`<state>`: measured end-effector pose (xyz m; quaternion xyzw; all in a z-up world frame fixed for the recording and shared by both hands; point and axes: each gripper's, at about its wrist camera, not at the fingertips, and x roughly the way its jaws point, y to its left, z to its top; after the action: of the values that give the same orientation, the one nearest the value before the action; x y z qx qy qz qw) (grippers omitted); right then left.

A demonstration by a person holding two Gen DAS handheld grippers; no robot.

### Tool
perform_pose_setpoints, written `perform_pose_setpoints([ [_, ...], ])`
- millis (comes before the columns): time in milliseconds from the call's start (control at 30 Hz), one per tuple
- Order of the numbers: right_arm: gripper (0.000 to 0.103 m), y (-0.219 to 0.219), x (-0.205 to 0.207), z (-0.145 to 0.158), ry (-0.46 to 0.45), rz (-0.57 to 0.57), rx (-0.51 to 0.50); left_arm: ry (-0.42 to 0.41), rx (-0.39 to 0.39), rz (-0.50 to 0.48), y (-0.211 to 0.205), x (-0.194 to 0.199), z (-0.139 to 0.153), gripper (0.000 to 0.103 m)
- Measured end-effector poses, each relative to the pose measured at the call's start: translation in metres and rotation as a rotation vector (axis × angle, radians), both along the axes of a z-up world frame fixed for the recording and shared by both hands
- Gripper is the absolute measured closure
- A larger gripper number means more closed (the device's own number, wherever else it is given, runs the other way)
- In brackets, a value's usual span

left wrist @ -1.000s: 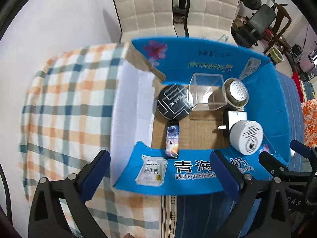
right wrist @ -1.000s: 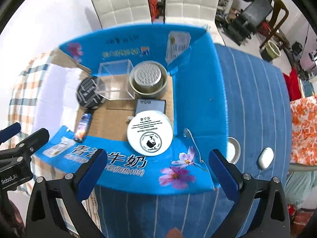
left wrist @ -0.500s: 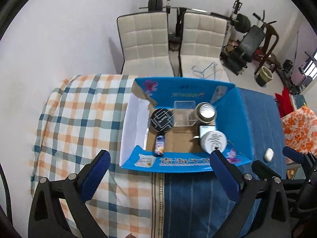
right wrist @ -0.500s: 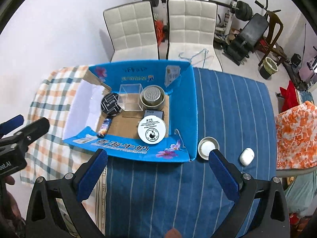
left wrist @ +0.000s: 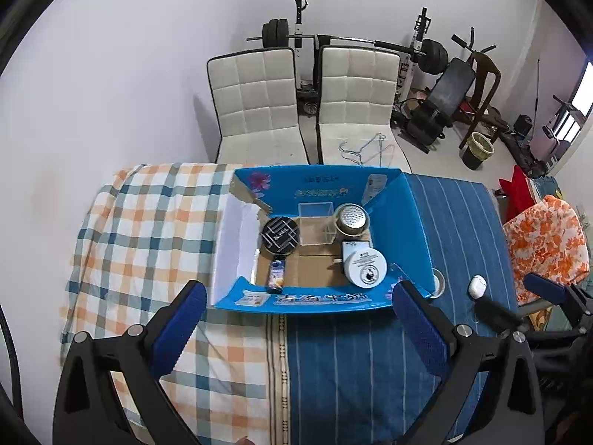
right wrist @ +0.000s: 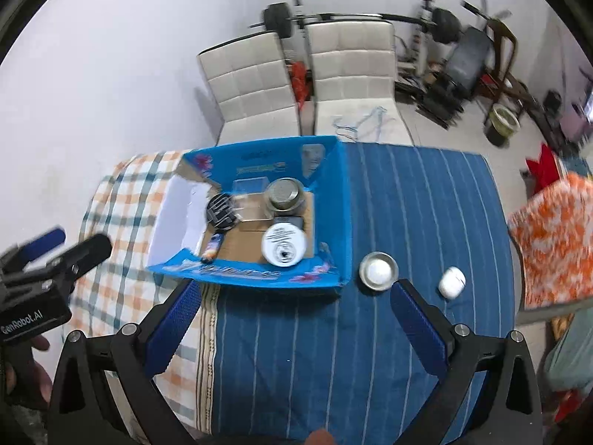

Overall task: Organize rigid objects
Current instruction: 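Grasp the white round lid with the left gripper while the right grasps the white earbud case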

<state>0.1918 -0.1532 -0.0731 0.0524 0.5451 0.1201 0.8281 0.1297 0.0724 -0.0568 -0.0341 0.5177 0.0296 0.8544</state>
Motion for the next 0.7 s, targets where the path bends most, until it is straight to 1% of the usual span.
perform_pose_setpoints([
  [67, 0.0, -0.028, 0.008, -0.013, 0.038, -0.045, 0.001, 0.011, 0.006, -0.007, -0.009, 0.003, -0.01, 0.0],
  [133, 0.0, -0.063, 0.02, -0.038, 0.085, -0.117, 0.01, 0.017, 0.04, 0.006, -0.022, 0.007, -0.025, 0.0],
  [200, 0.0, -0.093, 0.034, -0.074, 0.156, -0.178, -0.007, 0.028, 0.049, 0.046, -0.034, 0.016, -0.047, 0.0],
  [267, 0.0, -0.113, 0.052, -0.12, 0.242, -0.221, 0.015, 0.05, 0.037, 0.078, -0.043, 0.027, -0.07, 0.0],
  [300, 0.002, -0.118, 0.058, -0.142, 0.287, -0.237, 0.035, 0.077, 0.033, 0.093, -0.048, 0.033, -0.083, 0.0],
  [367, 0.007, -0.124, 0.072, -0.183, 0.347, -0.271, 0.086, 0.131, 0.016, 0.112, -0.055, 0.048, -0.111, 0.0],
  [400, 0.007, -0.125, 0.078, -0.2, 0.376, -0.294, 0.111, 0.155, 0.014, 0.121, -0.058, 0.054, -0.123, 0.0],
  [433, 0.007, -0.125, 0.084, -0.22, 0.416, -0.329, 0.168, 0.182, 0.017, 0.126, -0.061, 0.061, -0.135, 0.0],
  [500, 0.008, -0.124, 0.092, -0.243, 0.457, -0.382, 0.236, 0.205, 0.025, 0.136, -0.065, 0.067, -0.151, 0.0],
  [533, 0.008, -0.121, 0.099, -0.255, 0.467, -0.405, 0.249, 0.219, 0.027, 0.141, -0.065, 0.071, -0.158, 0.0],
  [567, 0.008, -0.118, 0.103, -0.261, 0.47, -0.414, 0.244, 0.235, 0.023, 0.145, -0.065, 0.073, -0.164, 0.0],
  [600, 0.012, -0.114, 0.109, -0.268, 0.475, -0.417, 0.236, 0.247, 0.021, 0.154, -0.064, 0.076, -0.17, 0.0],
  [633, 0.018, -0.109, 0.114, -0.276, 0.487, -0.418, 0.23, 0.253, 0.023, 0.163, -0.063, 0.077, -0.174, 0.0],
  [667, 0.029, -0.103, 0.119, -0.284, 0.507, -0.412, 0.215, 0.257, 0.03, 0.166, -0.062, 0.079, -0.177, 0.0],
  [700, 0.031, -0.097, 0.124, -0.292, 0.529, -0.402, 0.179, 0.26, 0.034, 0.169, -0.061, 0.08, -0.179, 0.0],
])
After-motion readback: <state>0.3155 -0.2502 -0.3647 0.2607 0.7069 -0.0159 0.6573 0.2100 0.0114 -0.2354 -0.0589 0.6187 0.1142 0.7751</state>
